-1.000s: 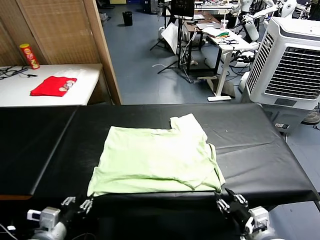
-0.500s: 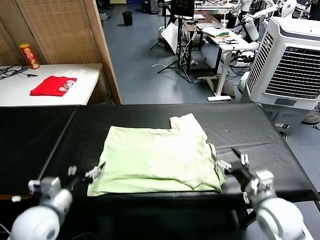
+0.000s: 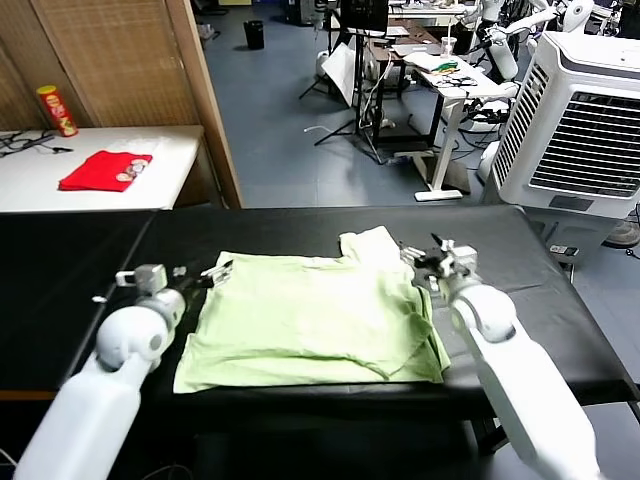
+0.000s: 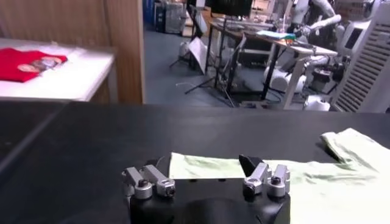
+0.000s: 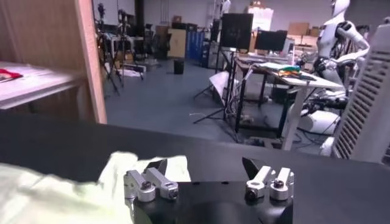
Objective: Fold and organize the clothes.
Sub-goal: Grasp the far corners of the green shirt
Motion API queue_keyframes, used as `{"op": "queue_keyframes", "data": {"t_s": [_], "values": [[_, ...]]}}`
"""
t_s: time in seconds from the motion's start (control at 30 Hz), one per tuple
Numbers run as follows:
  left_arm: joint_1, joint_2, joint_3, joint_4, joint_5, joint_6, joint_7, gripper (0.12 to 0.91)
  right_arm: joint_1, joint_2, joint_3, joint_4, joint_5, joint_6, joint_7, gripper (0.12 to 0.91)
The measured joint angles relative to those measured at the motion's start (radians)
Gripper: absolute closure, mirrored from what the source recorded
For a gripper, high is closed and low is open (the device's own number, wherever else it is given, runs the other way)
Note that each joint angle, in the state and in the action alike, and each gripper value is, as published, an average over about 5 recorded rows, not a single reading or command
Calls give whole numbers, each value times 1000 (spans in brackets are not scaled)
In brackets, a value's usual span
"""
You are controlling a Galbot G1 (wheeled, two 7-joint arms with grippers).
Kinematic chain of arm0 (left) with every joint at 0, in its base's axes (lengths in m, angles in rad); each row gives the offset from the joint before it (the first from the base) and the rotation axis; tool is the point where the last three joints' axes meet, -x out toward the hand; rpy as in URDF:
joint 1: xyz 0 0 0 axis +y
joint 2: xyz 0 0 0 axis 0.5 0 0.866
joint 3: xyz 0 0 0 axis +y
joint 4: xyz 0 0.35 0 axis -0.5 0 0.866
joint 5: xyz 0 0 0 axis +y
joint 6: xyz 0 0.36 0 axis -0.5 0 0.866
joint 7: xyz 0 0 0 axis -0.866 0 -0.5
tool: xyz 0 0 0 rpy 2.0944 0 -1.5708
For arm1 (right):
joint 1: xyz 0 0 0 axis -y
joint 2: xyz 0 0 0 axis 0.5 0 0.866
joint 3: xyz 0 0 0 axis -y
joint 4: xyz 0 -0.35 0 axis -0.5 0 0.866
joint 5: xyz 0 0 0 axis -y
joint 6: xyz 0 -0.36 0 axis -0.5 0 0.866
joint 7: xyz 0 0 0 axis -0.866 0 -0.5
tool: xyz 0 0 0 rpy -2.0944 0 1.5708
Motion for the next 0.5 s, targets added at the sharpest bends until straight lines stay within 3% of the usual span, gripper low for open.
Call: {"op": "queue_keyframes", "data": {"t_s": [0.23,0.5], "values": [[-127,-20,61,179,-3,3,32,232,105,66,-34,-180,-7,-20,-5,227],[-207,-61,96,317,8,11,51,232,125,110,-37,-262,-21,-25,-20,227]]}}
